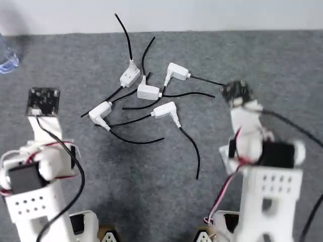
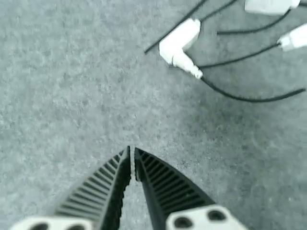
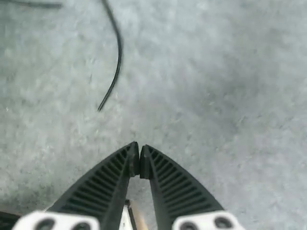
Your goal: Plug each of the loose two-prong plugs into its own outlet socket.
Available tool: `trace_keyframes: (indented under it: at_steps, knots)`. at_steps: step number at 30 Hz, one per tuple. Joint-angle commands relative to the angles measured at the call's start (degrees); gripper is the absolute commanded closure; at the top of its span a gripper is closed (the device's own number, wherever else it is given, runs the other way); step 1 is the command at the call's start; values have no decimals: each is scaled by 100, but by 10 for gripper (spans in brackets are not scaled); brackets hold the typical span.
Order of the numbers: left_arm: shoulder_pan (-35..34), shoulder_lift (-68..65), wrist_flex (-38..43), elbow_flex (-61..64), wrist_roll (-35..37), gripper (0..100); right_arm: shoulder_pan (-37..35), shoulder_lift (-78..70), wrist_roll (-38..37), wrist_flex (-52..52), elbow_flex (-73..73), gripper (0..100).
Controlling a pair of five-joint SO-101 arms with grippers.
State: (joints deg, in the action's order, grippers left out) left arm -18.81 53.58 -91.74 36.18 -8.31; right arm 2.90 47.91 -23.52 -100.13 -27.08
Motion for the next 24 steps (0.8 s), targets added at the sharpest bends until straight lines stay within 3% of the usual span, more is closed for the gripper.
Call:
trace_keyframes:
  at_steps: [1, 11, 17, 21, 24]
  knots:
    - [44, 914, 870, 1341, -79, 988, -66, 910, 35, 259, -738, 991]
    - [44, 3701, 2866, 4567, -431, 988, -48, 1569, -334, 2387, -2602, 991]
    - [44, 5152, 2971, 5613, 273, 988, -48, 1631, 536, 3890, -4000, 991]
    - [44, 5029, 3209, 6026, 492, 988, -57, 1631, 1134, 4593, -4721, 991]
    - [44, 5029, 3112, 6026, 492, 988, -48, 1640, 1178, 4664, -4888, 991]
